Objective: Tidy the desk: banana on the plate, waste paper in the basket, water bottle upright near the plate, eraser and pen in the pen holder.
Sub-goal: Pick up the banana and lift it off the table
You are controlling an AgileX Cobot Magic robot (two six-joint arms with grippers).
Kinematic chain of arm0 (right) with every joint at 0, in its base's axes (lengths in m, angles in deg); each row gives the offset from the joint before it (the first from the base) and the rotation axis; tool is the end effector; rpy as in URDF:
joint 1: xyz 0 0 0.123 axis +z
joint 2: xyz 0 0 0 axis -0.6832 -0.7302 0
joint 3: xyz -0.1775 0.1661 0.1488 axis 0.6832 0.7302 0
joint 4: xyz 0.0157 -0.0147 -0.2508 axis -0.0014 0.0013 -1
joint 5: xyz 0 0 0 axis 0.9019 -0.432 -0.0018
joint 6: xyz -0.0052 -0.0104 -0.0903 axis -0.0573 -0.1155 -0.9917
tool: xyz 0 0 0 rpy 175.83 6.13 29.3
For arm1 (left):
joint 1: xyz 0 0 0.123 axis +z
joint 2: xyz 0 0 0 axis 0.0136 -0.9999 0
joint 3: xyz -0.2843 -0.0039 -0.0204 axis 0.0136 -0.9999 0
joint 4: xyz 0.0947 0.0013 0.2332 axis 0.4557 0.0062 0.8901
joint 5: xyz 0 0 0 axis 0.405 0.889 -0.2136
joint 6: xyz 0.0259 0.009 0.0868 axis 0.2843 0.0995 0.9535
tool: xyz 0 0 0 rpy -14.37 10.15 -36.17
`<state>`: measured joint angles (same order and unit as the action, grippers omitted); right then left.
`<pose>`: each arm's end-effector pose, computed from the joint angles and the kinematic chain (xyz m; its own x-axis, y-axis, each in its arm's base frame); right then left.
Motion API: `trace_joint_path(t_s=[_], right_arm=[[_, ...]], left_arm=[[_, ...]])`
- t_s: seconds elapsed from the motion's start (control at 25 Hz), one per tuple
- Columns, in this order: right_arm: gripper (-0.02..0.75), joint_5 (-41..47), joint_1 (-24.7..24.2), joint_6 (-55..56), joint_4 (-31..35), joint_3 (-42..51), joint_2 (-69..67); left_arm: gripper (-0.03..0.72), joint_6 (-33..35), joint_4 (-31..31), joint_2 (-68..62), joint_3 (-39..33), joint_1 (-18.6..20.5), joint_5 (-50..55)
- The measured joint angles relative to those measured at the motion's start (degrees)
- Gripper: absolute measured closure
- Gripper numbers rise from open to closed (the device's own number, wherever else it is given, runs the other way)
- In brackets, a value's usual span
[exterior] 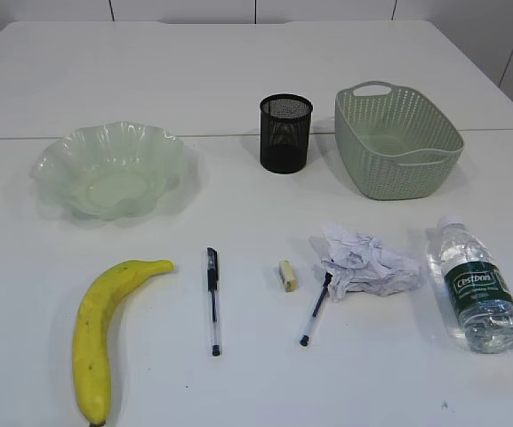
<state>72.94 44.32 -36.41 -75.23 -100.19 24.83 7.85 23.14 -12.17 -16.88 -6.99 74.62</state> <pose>-0.0117 -0.0042 0.2712 -0.5086 -0.0572 -0.8591 -0.0076 0.9981 -0.0619 -0.0075 -0.0061 0.2769 -0.4901 -0.0058 -0.8717 0.1440 0.9857 -0.0876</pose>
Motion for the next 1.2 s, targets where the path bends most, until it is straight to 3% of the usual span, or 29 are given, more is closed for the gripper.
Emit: trace_joint_path(t_s=[0.88, 1.2], right_arm=[[0.182, 0.0, 0.0, 0.0, 0.1, -0.1, 0.0], [0.182, 3.6, 0.0, 0.0, 1.0, -4.3, -2.3]], left_arm=[[0.182, 0.0, 0.3, -0.4, 0.0, 0.0, 0.0], [0.182, 0.0, 0.2, -11.2, 5.3, 0.0, 4.5]])
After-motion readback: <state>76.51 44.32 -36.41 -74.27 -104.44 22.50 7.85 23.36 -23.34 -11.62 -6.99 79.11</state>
